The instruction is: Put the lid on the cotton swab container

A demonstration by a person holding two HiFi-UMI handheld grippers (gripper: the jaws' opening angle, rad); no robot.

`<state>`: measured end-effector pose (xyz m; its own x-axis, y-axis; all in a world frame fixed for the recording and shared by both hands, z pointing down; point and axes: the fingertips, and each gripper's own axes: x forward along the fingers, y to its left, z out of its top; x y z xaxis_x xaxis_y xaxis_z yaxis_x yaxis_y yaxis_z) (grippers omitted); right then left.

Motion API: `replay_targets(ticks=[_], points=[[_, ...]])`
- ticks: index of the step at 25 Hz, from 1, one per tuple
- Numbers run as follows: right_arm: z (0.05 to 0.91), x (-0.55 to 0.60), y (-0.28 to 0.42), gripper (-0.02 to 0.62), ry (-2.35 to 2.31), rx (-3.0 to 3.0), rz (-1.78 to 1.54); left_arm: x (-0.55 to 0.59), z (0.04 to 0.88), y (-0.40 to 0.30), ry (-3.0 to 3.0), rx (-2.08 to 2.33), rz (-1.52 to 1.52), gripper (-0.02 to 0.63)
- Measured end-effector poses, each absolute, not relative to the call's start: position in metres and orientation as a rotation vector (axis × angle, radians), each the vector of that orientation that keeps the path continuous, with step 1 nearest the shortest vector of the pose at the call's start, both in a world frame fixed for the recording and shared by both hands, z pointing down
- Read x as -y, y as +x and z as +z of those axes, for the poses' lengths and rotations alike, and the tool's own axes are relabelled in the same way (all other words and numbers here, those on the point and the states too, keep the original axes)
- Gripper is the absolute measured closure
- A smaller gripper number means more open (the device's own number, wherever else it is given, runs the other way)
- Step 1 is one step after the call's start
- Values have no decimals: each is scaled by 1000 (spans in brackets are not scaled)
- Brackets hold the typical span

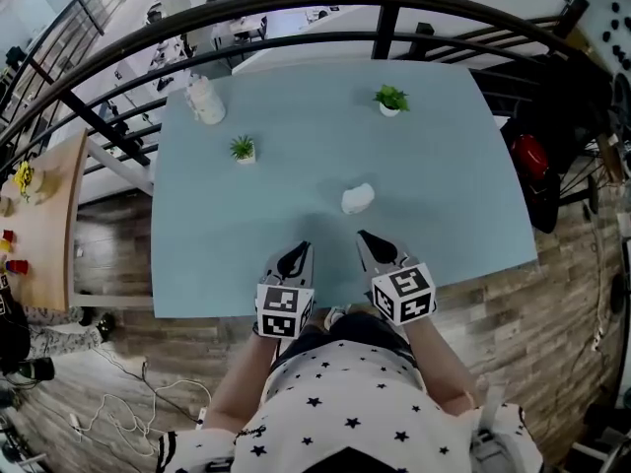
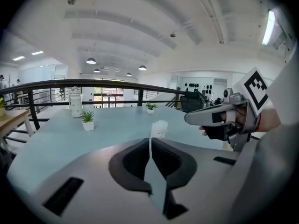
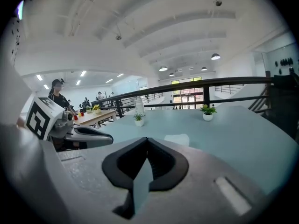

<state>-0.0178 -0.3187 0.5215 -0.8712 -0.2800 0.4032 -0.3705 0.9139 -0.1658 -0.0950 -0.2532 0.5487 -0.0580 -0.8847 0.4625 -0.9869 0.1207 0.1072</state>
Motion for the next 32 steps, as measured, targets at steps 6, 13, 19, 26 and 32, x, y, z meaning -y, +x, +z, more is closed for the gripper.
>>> replay_targets(ticks=[6, 13, 19, 26, 32], points=[[514, 268, -8, 588, 468, 2723, 334, 207, 539, -86, 1823, 1992, 297, 597], [505, 207, 14, 588, 468, 2758, 326, 149, 529, -64, 1842, 2001, 272, 598], [501, 157, 36, 588, 444, 2773, 302, 101, 519, -46, 1823, 2027, 227, 598], [491, 115, 48, 588, 419, 2809, 283, 57, 510, -32, 1819, 2046, 200, 598], [483, 88, 51, 588, 390, 2837, 261, 31, 502, -23, 1826, 2071, 170, 598]])
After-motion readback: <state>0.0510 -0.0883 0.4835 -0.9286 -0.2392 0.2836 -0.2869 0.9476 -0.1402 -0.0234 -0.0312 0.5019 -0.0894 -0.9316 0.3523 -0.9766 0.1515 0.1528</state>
